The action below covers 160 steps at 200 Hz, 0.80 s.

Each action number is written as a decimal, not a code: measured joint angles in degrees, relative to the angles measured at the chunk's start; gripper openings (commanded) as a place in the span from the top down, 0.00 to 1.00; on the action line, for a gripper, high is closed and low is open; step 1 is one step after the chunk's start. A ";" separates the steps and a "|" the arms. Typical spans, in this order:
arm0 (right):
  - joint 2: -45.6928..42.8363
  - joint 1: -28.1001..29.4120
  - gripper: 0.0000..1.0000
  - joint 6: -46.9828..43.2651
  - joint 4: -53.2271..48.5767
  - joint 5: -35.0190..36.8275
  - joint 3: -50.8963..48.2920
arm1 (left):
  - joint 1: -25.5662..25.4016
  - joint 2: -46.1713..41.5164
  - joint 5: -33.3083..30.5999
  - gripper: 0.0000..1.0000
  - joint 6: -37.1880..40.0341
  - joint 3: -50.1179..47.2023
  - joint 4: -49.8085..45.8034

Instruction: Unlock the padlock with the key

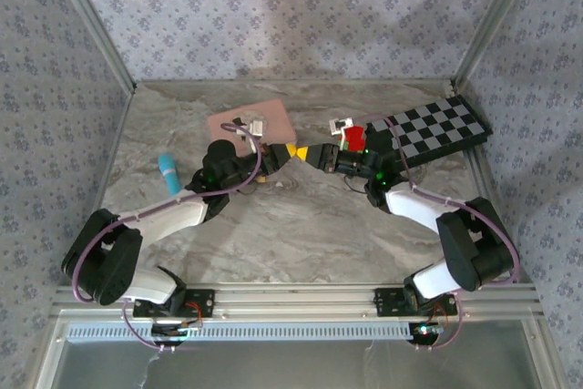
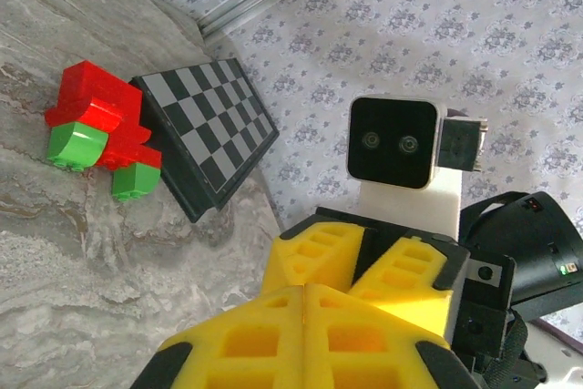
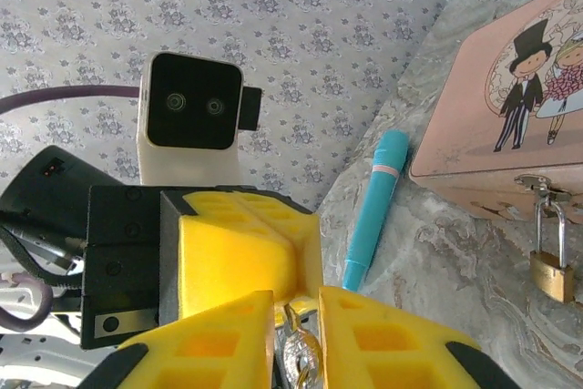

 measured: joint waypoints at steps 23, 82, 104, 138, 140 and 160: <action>-0.04 0.02 0.70 0.39 0.85 0.02 -0.48 | 0.02 0.00 -0.70 1.00 0.13 0.00 -0.13; -0.17 0.33 0.59 1.20 1.95 0.07 -1.51 | 0.02 0.00 -1.42 1.00 0.13 0.00 -0.13; -0.15 0.59 0.59 1.22 2.38 0.22 -1.53 | 0.02 0.00 -1.60 1.00 0.11 0.00 -0.13; 0.11 1.20 0.66 1.42 3.39 0.24 -1.53 | 0.02 -0.42 -1.88 1.00 0.11 0.00 -0.11; 0.17 1.25 0.66 1.51 3.50 0.24 -1.53 | 0.02 -0.48 -1.97 1.00 0.11 0.00 -0.13; 0.92 1.31 0.79 2.03 4.37 0.26 -1.53 | 0.02 -1.01 -2.23 1.00 0.11 -0.02 -0.13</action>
